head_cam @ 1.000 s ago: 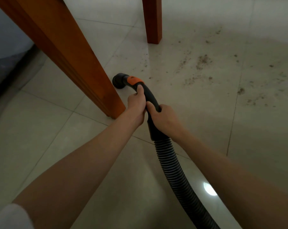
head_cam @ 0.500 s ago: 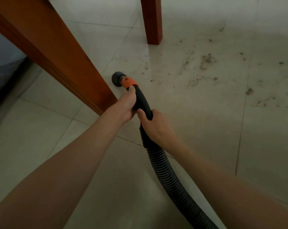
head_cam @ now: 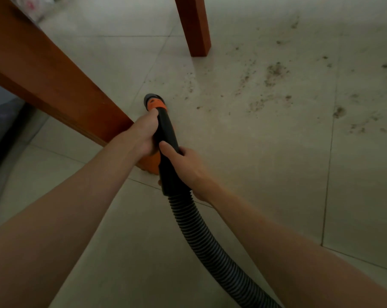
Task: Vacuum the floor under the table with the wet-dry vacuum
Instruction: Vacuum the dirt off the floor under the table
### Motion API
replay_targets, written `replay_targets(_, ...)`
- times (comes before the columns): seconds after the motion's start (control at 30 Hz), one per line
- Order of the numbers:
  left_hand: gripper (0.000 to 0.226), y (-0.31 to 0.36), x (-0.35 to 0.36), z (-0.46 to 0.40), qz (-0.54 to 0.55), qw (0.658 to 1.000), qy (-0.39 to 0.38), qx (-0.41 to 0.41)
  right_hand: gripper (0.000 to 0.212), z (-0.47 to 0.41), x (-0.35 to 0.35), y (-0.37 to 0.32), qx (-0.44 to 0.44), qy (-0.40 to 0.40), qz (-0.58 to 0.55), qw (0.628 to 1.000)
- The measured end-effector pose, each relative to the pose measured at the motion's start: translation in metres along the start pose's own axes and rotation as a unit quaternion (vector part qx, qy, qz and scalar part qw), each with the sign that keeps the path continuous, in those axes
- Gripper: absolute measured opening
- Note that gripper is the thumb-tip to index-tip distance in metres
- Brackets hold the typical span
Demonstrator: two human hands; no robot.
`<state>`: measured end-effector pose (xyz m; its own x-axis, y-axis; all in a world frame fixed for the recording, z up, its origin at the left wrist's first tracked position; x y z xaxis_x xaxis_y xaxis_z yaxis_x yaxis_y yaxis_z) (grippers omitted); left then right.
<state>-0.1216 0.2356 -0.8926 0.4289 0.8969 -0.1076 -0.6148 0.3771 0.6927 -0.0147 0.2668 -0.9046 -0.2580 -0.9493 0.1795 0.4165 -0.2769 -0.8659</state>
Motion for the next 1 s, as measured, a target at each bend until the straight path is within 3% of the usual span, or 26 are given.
replay_targets(0.3, 0.055, 0.027, -0.004, -0.013, -0.096, 0.99, 0.094, 0.053, 0.046, -0.019, -0.01, -0.02, 0.005, 0.06, 0.055, 0.997)
replay_targets(0.7, 0.052, 0.007, 0.011, 0.002, -0.12, 0.992, 0.034, 0.033, 0.037, 0.007, -0.013, 0.001, 0.009, 0.062, -0.006, 0.998)
replay_targets(1.0, 0.044, 0.001, 0.024, 0.028, -0.113, 0.993, -0.034, 0.031, 0.047, 0.022, -0.007, 0.001, 0.027, 0.038, -0.045, 0.998)
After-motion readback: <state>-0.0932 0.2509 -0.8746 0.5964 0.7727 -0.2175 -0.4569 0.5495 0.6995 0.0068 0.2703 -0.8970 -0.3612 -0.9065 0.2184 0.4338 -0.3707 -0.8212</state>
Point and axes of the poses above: each hand's wrist, its own z-axis away from the middle knuckle, its own x-axis out of the palm, y = z × x, the point moved 7 cm from there along -z, towards the middle knuckle, and after that the axes turned 4 degrees about -y, right-handed, at the moved point
